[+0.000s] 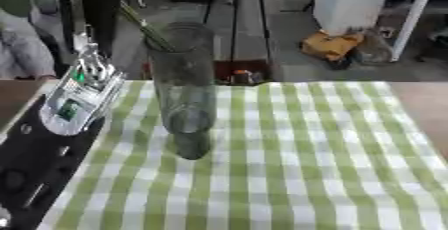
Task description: Arrange flowers into the vase.
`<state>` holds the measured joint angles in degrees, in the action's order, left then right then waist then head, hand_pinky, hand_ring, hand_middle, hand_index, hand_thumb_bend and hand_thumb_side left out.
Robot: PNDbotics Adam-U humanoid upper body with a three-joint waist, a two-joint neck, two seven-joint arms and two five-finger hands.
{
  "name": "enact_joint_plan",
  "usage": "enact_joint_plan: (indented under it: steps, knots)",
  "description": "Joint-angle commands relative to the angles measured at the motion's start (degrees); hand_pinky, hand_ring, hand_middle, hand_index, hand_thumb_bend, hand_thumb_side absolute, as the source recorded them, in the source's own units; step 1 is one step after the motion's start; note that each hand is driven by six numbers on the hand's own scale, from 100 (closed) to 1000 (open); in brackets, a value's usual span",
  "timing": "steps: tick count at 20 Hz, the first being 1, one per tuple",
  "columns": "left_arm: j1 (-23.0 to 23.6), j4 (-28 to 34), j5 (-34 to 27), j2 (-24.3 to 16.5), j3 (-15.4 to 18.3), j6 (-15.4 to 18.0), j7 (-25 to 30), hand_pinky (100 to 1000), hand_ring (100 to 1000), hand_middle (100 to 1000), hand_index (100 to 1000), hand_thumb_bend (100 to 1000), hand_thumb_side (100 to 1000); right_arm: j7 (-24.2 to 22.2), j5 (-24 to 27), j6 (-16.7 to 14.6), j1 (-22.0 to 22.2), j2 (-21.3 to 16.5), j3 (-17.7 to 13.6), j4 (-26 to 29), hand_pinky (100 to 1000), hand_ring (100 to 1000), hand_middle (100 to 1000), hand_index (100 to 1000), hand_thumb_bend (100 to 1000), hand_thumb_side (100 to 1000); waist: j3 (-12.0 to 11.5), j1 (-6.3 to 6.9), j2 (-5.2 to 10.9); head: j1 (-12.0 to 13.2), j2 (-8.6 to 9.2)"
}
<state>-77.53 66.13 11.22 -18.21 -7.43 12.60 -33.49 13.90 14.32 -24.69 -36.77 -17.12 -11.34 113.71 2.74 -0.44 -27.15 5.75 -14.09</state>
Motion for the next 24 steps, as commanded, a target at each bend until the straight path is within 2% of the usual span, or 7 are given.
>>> enact_joint_plan:
  steps: [1, 7, 12, 17, 19, 22, 24]
  knots:
    - [-0.9, 0.5, 1.0, -1.6, -0.2, -2.0, 2.4, 156, 601, 484, 363, 100, 752, 0.3, -0.2, 0.1, -0.3, -0.7, -0.6, 0.9, 657, 749, 724, 788, 100, 902, -0.1, 0.07, 2.25, -0.3, -0.32]
    - [-0.4, 0.7, 0.7, -1.7, -0.5, -4.7, 5.6, 189, 692, 560, 458, 100, 777, 0.5, -0.2, 0.1, -0.1, -0.6, -0.6, 0.9, 657, 748, 724, 787, 100, 902, -0.2, 0.13, 2.65, -0.3, -0.40]
    - [-0.1, 0.5, 1.1, -2.0, -1.0, -6.6, 9.5, 278, 818, 678, 564, 100, 797, 0.8, -0.2, 0.1, -0.1, -0.5, -0.6, 0.9, 657, 748, 724, 787, 100, 896, -0.3, 0.07, 2.93, -0.5, -0.58]
    - [0.2, 0.7, 1.7, -2.4, -1.1, -8.7, 12.1, 344, 897, 756, 660, 100, 804, 1.0, -0.2, 0.1, 0.0, -0.5, -0.5, 0.9, 657, 748, 724, 788, 100, 895, -0.6, 0.02, 3.31, -0.6, -0.94]
    - [0.3, 0.7, 2.0, -2.6, -1.2, -9.8, 12.6, 356, 905, 764, 667, 100, 791, 1.1, -0.2, 0.1, 0.1, -0.4, -0.6, 0.9, 657, 748, 724, 788, 100, 895, -0.7, -0.02, 3.47, -0.7, -1.14]
    - [0.5, 0.9, 2.4, -2.8, -1.2, -11.4, 13.2, 361, 908, 767, 671, 100, 672, 1.3, -0.3, 0.0, 0.2, -0.4, -0.6, 0.9, 657, 747, 723, 788, 100, 896, -0.8, -0.02, 3.70, -0.7, -1.34]
    - [0.6, 0.9, 2.7, -2.9, -1.4, -12.2, 13.6, 362, 912, 771, 676, 100, 653, 1.3, -0.3, 0.1, 0.3, -0.3, -0.5, 0.9, 657, 747, 723, 787, 100, 896, -0.9, 0.02, 3.82, -0.7, -1.36]
